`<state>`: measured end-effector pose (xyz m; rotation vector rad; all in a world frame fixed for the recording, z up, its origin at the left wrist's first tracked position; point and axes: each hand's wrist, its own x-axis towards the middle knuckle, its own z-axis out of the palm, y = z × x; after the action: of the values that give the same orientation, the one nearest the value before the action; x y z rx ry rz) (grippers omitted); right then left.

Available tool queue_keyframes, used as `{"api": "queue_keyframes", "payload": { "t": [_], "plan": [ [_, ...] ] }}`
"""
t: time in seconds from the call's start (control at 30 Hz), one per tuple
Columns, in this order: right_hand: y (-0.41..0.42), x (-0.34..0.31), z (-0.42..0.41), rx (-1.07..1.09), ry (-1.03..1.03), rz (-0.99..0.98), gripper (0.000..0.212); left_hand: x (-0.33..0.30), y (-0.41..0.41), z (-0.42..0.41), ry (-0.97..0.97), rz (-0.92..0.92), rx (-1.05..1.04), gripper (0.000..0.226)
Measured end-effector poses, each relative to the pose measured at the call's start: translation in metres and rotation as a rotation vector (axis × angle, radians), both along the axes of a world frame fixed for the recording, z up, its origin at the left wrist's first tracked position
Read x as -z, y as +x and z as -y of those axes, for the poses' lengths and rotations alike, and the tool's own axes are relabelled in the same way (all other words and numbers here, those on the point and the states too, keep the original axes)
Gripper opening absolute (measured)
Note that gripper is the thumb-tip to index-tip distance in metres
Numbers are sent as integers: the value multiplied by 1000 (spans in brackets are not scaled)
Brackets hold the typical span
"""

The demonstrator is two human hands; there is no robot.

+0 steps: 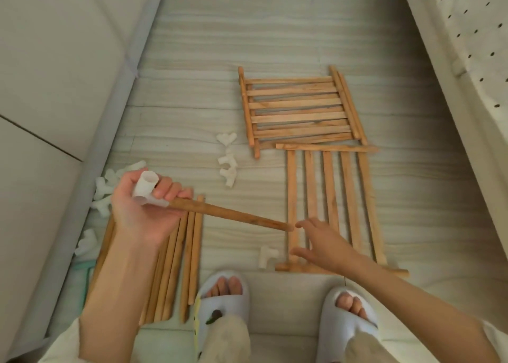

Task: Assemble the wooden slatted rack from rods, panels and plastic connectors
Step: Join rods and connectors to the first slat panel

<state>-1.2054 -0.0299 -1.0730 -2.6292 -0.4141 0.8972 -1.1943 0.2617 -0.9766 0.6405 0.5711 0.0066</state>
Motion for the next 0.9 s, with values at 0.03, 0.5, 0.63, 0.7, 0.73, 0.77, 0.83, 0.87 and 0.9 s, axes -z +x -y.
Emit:
{"api": "queue_keyframes", "payload": {
  "t": [0.03,0.5,0.63,0.7,0.73,0.77,0.83,0.87,0.9],
  "plan": [
    [6,-7,-5,-1,69,48,77,-2,1,-1,-14,36,15,27],
    [29,-40,-28,29,279,-289,43,29,-12,35,1107,229,537,28],
    [23,-38,-28,-52,116,-87,39,44,-9,48,1401,34,487,22],
    [13,-37,-32,-115,19,56,42,54,-9,48,1381,-88,461,20],
    [9,-34,-33,-147,-29,116,45,59,-10,49,1382,-139,480,18],
    [7,-29,-33,-176,-68,171,46,62,-12,50,1378,-194,516,16],
    [4,-23,-34,-227,-113,280,40,69,-15,50,1326,-302,596,20],
    [3,-21,-33,-259,-120,367,35,72,-15,48,1269,-352,617,21],
    [3,-20,-29,-268,-137,406,36,74,-13,43,1188,-415,604,21]
  ]
}}
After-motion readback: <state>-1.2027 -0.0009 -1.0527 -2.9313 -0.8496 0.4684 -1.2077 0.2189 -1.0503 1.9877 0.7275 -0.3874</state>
